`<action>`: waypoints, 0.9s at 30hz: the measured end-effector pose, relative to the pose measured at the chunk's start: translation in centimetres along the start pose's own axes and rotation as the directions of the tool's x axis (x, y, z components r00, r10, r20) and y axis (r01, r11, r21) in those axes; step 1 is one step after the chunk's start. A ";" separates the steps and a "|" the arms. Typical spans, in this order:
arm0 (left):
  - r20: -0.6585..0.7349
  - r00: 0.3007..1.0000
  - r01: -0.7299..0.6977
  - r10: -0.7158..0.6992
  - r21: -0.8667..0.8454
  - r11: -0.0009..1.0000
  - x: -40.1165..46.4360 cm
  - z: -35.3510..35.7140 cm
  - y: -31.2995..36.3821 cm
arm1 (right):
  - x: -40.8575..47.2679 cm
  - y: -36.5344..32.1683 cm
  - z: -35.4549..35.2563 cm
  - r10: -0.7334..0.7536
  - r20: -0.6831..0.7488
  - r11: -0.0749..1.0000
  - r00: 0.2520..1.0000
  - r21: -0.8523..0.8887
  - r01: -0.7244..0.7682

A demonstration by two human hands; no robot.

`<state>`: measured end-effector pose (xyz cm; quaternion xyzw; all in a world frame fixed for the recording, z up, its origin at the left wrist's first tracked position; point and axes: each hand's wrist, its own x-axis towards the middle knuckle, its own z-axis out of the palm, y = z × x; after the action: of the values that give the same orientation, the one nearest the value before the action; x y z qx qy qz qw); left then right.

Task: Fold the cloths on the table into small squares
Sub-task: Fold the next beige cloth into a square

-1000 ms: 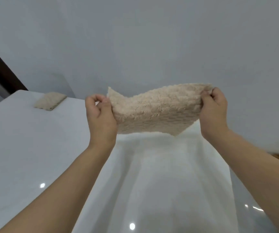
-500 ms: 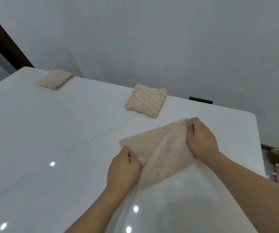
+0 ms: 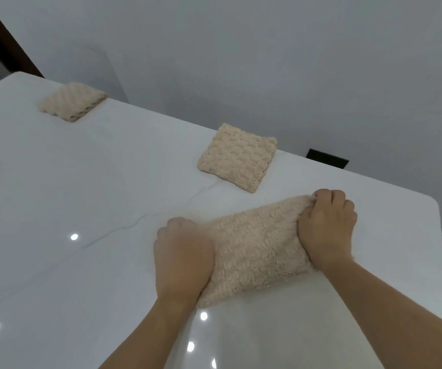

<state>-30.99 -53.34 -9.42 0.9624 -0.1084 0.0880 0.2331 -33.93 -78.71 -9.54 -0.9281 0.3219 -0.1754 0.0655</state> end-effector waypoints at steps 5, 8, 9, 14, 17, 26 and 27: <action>0.014 1.000 -0.013 0.013 0.018 1.000 0.2 0.1 0.2 | 0.1 0.1 -0.4 0.010 0.034 0.999 0.999 0.049 -0.011; -0.022 1.000 -0.016 0.017 0.046 0.999 0.1 0.2 0.2 | 0.0 0.1 -0.5 0.029 0.023 0.995 0.999 0.090 -0.031; -0.030 0.999 -0.018 0.019 0.051 0.999 0.1 0.2 0.2 | 0.0 0.1 -0.5 0.025 0.017 0.995 1.000 0.093 -0.026; -0.053 0.996 -0.068 0.069 0.019 0.997 0.1 0.2 0.5 | 0.1 0.4 -0.6 -0.009 0.042 0.994 0.999 0.109 0.005; -0.045 0.993 -0.106 0.107 0.013 0.994 0.0 0.2 0.4 | 0.1 0.5 -0.6 -0.038 0.044 0.991 0.998 0.131 0.032; -0.036 0.994 -0.108 0.104 -0.115 0.988 -0.1 0.3 0.0 | -0.3 1.0 -0.8 -0.132 0.092 0.980 0.987 0.161 0.116; -0.035 0.995 -0.094 0.090 -0.149 0.984 -0.3 0.3 -0.1 | -0.6 1.0 -0.8 -0.159 0.108 0.977 0.981 0.162 0.141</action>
<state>-31.22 -53.33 -9.75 0.9347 -0.1559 0.1040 0.3021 -35.23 -79.16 -9.15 -0.9508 0.2318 -0.1479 0.1424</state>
